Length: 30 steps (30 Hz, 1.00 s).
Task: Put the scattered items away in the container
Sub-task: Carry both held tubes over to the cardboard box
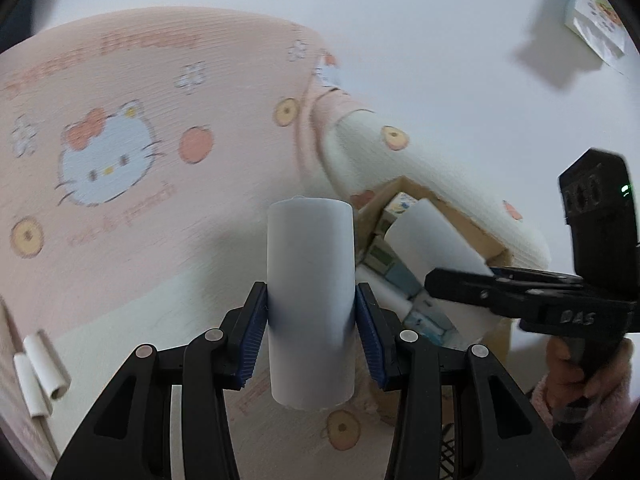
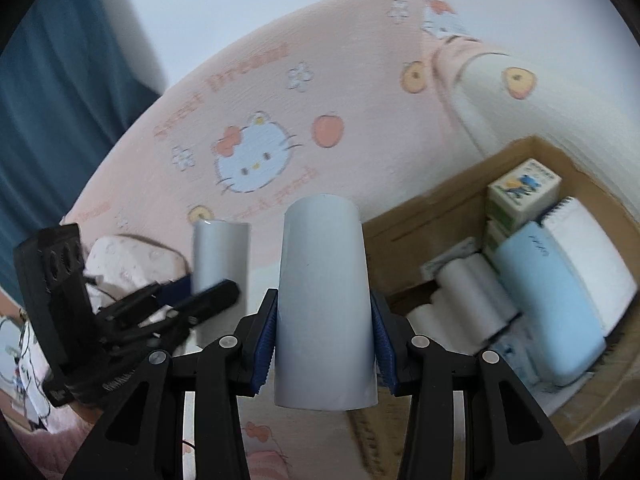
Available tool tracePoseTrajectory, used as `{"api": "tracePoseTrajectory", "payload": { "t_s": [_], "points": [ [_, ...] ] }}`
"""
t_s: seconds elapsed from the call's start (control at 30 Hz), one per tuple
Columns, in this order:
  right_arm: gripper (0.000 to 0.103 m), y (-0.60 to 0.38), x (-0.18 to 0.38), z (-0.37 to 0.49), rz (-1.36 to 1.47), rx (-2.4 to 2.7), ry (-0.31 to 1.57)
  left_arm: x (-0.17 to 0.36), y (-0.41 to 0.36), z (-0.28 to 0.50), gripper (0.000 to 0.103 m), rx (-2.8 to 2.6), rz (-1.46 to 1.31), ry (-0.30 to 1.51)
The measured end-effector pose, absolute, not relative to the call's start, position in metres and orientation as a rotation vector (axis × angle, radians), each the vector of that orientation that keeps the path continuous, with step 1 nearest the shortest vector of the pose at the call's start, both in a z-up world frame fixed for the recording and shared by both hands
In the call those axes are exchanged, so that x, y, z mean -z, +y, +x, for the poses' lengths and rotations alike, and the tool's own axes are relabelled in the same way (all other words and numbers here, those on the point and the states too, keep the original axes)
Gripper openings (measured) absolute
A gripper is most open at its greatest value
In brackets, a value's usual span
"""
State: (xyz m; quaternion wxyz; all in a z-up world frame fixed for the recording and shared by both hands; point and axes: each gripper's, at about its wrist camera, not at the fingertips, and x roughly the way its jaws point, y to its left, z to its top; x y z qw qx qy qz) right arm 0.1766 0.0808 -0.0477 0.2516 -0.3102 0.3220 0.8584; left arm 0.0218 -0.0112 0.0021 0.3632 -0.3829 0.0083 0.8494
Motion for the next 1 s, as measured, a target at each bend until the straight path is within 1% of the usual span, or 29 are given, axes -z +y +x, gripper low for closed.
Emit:
{"api": "tracePoseTrajectory", "payload": {
  "t_s": [0.1,0.13,0.2,0.4,0.5,0.63,0.73,0.8,0.9,1.0],
  "points": [
    [0.041,0.089,0.049,0.185,-0.877,-2.291,0.787,-0.008,0.006,0.008,0.048,-2.096,-1.042,0.003],
    [0.041,0.091,0.051,0.186,-0.909,-2.263,0.719,-0.010,0.010,0.006,0.048,-2.088,-1.050,0.009],
    [0.041,0.095,0.059,0.184,-0.985,-2.226,0.657,-0.012,0.024,0.002,0.048,-2.076,-1.063,0.053],
    [0.041,0.099,0.076,0.181,-1.163,-2.200,0.591,-0.013,0.061,-0.004,0.048,-1.958,-1.060,0.136],
    [0.041,0.105,0.081,0.176,-1.225,-2.195,0.581,-0.014,0.070,-0.006,0.048,-1.924,-1.047,0.130],
    [0.041,0.124,0.095,0.171,-1.299,-2.151,0.707,-0.007,0.081,-0.022,0.048,-1.910,-1.077,0.083],
    [0.041,0.142,0.111,0.171,-1.312,-2.107,0.869,0.004,0.089,-0.038,0.048,-1.826,-1.158,0.008],
    [0.041,0.150,0.120,0.170,-1.326,-2.084,0.950,0.010,0.090,-0.044,0.048,-1.792,-1.193,-0.011],
    [0.041,0.157,0.133,0.167,-1.358,-2.060,1.051,0.018,0.090,-0.049,0.048,-1.787,-1.203,0.020],
    [0.041,0.164,0.148,0.162,-1.398,-2.024,1.097,0.024,0.088,-0.054,0.048,-1.795,-1.213,0.040]
  ]
}}
